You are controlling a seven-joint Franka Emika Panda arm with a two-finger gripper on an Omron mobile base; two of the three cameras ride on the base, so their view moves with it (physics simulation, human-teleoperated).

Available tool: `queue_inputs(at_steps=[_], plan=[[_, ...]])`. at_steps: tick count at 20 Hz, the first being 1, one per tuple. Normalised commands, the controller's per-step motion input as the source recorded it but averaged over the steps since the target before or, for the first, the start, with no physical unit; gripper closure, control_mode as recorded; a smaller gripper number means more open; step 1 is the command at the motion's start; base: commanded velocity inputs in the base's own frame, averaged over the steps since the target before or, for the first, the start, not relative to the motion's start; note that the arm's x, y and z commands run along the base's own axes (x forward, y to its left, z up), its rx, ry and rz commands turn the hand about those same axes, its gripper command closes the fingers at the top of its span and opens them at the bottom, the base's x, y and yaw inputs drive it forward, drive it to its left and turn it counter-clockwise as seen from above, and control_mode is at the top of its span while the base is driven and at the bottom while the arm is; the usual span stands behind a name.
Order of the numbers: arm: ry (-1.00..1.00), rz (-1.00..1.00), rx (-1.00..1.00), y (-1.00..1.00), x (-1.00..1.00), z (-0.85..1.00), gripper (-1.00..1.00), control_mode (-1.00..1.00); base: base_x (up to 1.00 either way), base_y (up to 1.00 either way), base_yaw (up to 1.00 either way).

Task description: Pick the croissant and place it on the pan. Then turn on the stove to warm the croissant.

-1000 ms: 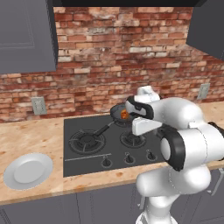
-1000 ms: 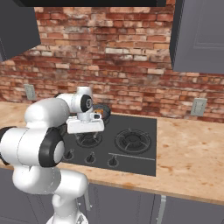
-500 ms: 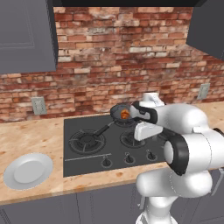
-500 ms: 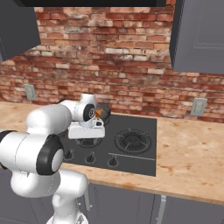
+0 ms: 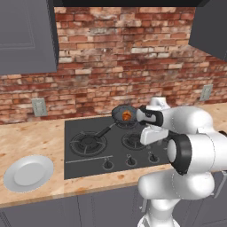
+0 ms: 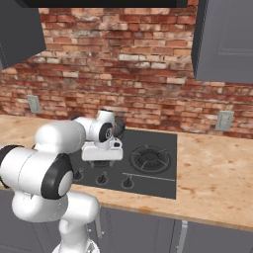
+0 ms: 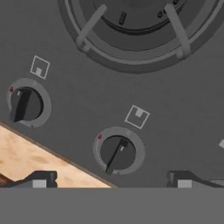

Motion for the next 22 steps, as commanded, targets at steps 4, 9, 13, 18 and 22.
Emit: queue_inputs(at_steps=[4, 9, 13, 18, 22], plan=[[0.00, 0.00, 0.00, 0.00, -0.16, -0.14, -1.00, -1.00, 0.00, 0.00, 0.00], [0.00, 0.00, 0.00, 0.00, -0.24, -0.15, -1.00, -1.00, 0.00, 0.00, 0.00], [0.00, 0.00, 0.00, 0.00, -0.03, -0.20, -1.00, -1.00, 0.00, 0.00, 0.00], [0.00, 0.00, 0.00, 0.00, 0.07, -0.22, -1.00, -1.00, 0.00, 0.00, 0.00], [0.00, 0.00, 0.00, 0.00, 0.04, -0.24, -1.00, -1.00, 0.00, 0.00, 0.00]])
